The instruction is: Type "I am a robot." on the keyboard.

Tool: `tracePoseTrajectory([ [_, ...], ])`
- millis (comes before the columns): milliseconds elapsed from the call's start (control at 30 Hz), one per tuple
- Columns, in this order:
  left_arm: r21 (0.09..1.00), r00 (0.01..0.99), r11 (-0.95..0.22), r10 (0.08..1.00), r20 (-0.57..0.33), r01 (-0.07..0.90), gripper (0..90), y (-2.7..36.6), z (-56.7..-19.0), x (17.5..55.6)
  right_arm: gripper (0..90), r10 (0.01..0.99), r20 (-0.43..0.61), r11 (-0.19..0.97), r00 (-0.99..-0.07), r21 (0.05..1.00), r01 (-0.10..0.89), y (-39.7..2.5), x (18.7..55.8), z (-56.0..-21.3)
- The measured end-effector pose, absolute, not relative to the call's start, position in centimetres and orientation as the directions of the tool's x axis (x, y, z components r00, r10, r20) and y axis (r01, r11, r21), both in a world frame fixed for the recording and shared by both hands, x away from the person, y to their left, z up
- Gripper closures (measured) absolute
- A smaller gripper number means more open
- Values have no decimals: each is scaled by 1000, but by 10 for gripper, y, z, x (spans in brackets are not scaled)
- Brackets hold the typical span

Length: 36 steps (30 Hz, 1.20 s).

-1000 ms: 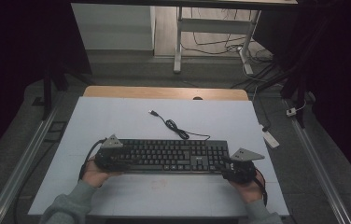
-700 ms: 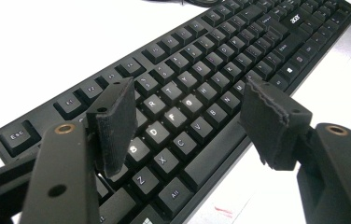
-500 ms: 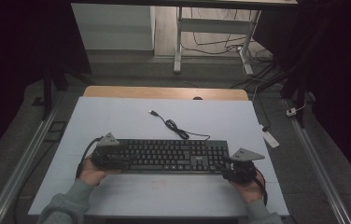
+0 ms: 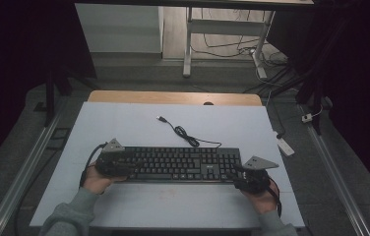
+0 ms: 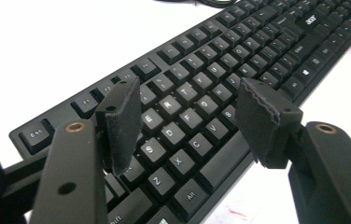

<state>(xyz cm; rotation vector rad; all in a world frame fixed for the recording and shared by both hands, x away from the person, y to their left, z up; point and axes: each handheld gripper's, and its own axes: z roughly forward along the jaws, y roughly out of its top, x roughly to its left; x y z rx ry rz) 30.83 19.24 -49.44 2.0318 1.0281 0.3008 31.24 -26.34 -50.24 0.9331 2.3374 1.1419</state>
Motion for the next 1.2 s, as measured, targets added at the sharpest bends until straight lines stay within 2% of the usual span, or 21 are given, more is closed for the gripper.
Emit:
tracePoseTrajectory([
  [267, 752, 631, -346, 766, -118, 561, 455, 189, -498, 315, 550, 705, -48, 454, -707, 797, 399, -264, 313, -502],
  [500, 750, 624, -348, 774, -108, 562, 555, 188, -502, 321, 550, 706, -48, 454, -706, 796, 400, -264, 313, -502],
  [867, 735, 647, -388, 757, -90, 556, 887, 180, -510, 331, 550, 704, -45, 452, -709, 798, 399, -263, 313, -503],
  [1200, 711, 648, -415, 758, -76, 568, 890, 170, -518, 341, 550, 704, -44, 453, -709, 797, 400, -263, 313, -503],
])
